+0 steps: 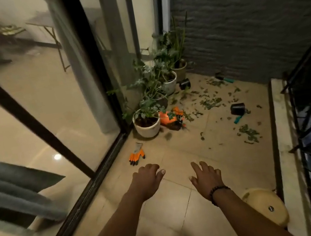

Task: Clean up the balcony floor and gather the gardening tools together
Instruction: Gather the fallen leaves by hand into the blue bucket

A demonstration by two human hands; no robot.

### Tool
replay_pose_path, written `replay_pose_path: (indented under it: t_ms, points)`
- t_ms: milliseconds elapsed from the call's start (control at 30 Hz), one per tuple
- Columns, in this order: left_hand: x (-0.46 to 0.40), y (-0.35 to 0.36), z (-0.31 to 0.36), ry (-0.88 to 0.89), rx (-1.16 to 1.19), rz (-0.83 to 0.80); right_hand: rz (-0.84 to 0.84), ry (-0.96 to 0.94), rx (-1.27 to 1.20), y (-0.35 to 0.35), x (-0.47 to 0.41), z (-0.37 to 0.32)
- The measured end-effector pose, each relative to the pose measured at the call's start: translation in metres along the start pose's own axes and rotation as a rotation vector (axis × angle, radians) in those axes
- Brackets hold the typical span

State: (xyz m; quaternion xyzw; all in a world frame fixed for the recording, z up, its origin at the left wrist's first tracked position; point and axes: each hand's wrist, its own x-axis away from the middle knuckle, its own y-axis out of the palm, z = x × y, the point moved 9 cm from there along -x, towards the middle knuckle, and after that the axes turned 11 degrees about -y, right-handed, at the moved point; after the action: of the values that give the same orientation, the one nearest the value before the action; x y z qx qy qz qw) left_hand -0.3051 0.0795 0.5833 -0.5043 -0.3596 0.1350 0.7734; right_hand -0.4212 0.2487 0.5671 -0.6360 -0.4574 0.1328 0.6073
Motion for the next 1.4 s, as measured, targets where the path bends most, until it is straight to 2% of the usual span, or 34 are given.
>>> replay_pose_path:
  t_ms: [200,500,667,867,1033,1200,1400]
  points:
    - [-0.062,-0.020,0.068,0.121,-0.042,0.015,0.035,0.086,-0.035,-0.040,-0.033,0.056]
    - [-0.175,-0.039,0.124,0.203,-0.164,-0.024,0.048,0.170,-0.096,-0.074,-0.100,0.112]
    - [-0.248,-0.072,0.165,0.271,-0.117,-0.037,0.070,0.245,-0.100,-0.116,-0.143,0.151]
    - [-0.316,-0.115,0.215,0.404,-0.161,0.007,0.119,0.345,-0.140,-0.164,-0.198,0.187]
    - [-0.352,-0.135,0.257,0.433,-0.260,0.087,0.157,0.329,-0.142,-0.194,-0.231,0.207]
    - [-0.384,-0.130,0.302,0.463,-0.262,0.036,0.202,0.355,-0.151,-0.221,-0.257,0.246]
    - [-0.416,-0.116,0.365,0.490,-0.327,0.015,0.164,0.386,-0.194,-0.224,-0.275,0.311]
